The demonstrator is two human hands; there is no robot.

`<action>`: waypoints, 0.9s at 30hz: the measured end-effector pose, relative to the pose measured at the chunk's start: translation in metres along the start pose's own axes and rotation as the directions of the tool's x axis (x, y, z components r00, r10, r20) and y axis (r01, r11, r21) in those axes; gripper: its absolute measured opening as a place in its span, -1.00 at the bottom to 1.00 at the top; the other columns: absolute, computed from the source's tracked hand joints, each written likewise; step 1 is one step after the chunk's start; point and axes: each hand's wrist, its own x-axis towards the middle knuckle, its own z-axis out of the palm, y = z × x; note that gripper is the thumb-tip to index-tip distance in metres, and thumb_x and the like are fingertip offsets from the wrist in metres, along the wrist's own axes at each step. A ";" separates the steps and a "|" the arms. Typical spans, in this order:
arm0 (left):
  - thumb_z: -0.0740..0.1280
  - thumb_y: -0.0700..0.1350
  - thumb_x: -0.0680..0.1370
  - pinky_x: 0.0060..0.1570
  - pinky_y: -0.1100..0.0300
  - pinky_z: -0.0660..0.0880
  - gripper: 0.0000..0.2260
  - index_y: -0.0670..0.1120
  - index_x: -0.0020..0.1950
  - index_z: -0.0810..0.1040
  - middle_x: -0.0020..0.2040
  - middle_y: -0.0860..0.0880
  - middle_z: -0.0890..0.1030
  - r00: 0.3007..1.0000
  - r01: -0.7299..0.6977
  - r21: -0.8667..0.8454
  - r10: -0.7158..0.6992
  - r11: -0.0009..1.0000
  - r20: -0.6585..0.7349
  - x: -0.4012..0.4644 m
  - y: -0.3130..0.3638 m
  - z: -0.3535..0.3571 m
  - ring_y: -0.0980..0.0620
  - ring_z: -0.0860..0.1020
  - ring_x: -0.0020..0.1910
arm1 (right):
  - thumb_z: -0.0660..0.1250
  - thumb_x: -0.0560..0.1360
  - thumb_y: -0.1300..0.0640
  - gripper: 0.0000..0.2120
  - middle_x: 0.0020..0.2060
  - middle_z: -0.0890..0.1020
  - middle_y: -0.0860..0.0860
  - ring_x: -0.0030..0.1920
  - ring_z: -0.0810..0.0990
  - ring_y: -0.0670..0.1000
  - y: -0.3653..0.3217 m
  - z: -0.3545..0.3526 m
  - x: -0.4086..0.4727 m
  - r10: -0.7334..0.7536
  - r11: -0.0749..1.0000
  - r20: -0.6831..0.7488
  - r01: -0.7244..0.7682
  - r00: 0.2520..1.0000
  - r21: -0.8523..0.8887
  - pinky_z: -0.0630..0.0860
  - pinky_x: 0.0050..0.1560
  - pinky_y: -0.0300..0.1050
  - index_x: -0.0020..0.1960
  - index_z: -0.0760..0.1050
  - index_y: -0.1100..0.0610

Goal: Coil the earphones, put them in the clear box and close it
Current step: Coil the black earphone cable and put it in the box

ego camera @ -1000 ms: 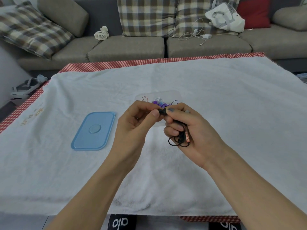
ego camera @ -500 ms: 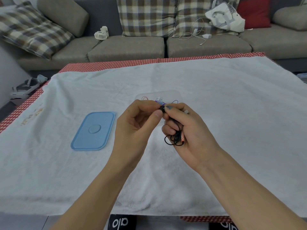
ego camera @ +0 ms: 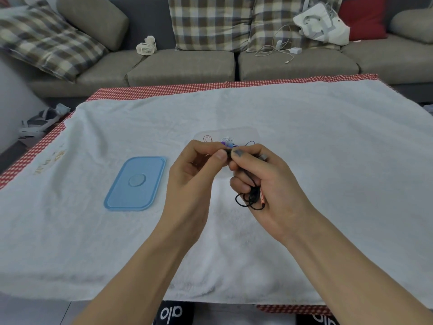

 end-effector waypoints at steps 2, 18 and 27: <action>0.34 -0.24 0.56 0.18 0.18 0.52 -0.90 -0.07 -0.05 0.62 -0.07 -0.07 0.65 0.999 0.037 -0.070 -0.038 0.997 -0.013 0.000 0.000 0.004 -0.01 0.62 0.02 | 0.30 0.56 0.34 -0.90 -0.37 0.55 0.07 -0.50 0.27 -0.07 0.000 0.001 0.000 0.013 1.000 0.002 -0.013 1.000 0.026 0.25 -0.43 -0.22 -0.13 0.51 0.24; 0.37 -0.17 0.62 0.16 0.15 0.55 -0.88 -0.08 -0.11 0.65 -0.10 -0.06 0.71 0.973 0.029 0.088 -0.008 0.996 -0.229 -0.002 -0.011 0.021 -0.04 0.67 0.04 | 0.29 0.58 0.30 -0.87 -0.36 0.53 0.06 -0.50 0.23 -0.10 0.009 0.003 0.005 0.085 0.966 -0.016 -0.079 0.996 0.247 0.22 -0.42 -0.26 -0.15 0.52 0.20; 0.29 -0.24 0.62 0.17 0.18 0.51 -0.94 -0.14 0.04 0.56 -0.07 -0.09 0.63 0.991 0.043 -0.128 -0.059 0.991 -0.119 0.000 -0.007 0.015 0.02 0.62 -0.02 | 0.29 0.56 0.34 -0.85 -0.39 0.56 0.08 -0.49 0.26 -0.05 0.006 0.006 0.006 0.011 0.992 -0.030 -0.007 0.999 0.129 0.25 -0.46 -0.24 -0.17 0.52 0.20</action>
